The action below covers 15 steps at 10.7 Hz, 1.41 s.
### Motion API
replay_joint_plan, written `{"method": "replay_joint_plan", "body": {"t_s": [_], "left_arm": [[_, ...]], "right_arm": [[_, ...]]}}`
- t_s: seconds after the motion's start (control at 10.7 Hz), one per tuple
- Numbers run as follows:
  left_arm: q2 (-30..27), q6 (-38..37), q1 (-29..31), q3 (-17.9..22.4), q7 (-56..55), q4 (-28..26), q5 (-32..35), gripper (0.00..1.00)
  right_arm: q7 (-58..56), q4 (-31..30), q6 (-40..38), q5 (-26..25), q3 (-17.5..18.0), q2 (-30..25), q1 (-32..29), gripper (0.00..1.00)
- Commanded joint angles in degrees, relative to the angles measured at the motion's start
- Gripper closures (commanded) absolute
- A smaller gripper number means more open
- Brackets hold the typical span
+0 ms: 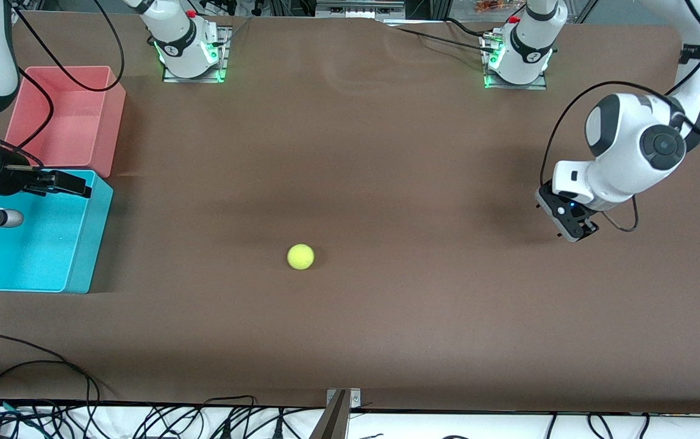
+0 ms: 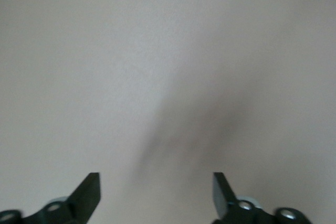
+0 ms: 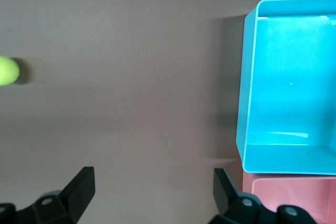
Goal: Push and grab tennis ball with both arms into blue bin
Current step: 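Push the tennis ball with the left gripper toward the blue bin, then reach the right gripper to the tennis ball while the left gripper withdraws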
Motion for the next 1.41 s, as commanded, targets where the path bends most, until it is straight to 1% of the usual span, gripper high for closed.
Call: {"method": "replay_joint_plan", "body": {"t_s": [0.0,0.19,0.28,0.47,0.56,0.66,0.75,0.94,1.12,1.31], "left_arm": [[-8.73,0.17,1.82,-0.11,-1.47,-5.46,1.42,0.00],[-9.97,0.61,2.00,-0.11,-1.47,-5.38,1.42,0.00],[-11.37,0.78,2.09,-0.19,-1.56,-5.38,1.42,0.00],[-13.74,0.88,2.09,-0.19,-1.91,-5.29,1.08,0.00],[-14.89,0.70,2.09,-0.19,-4.87,-5.37,0.99,0.00],[-16.03,0.09,2.09,-0.19,-8.64,-5.38,0.99,0.00],[-16.56,0.00,2.09,-0.19,-9.64,-5.38,1.16,0.00],[-17.62,-0.09,2.09,-0.11,-11.13,-5.38,1.16,0.00],[-19.20,-1.92,2.18,-0.19,-16.74,-5.38,1.42,0.00],[-20.69,-2.20,2.18,-0.19,-19.39,-5.46,1.42,0.00]], "right_arm": [[-7.37,1.51,0.45,3.10,0.13,1.74,0.01,0.00],[-12.03,1.51,0.45,5.84,0.12,2.87,-0.08,0.00],[-15.36,1.51,0.28,9.77,-0.05,3.32,-0.08,0.00],[-21.16,1.43,0.45,10.51,0.04,5.77,0.01,0.00],[-27.37,1.51,1.93,10.68,0.04,7.44,0.01,0.00],[-31.87,1.51,4.47,10.25,-0.05,8.76,0.01,0.00],[-34.18,1.51,6.32,9.81,0.04,10.08,0.18,0.00],[-41.11,1.69,13.94,4.21,0.04,13.15,0.89,0.00],[-48.32,2.38,23.34,3.65,-0.22,17.88,0.45,0.00],[-50.54,5.97,29.78,3.74,-0.31,23.77,-0.51,0.00]]}}
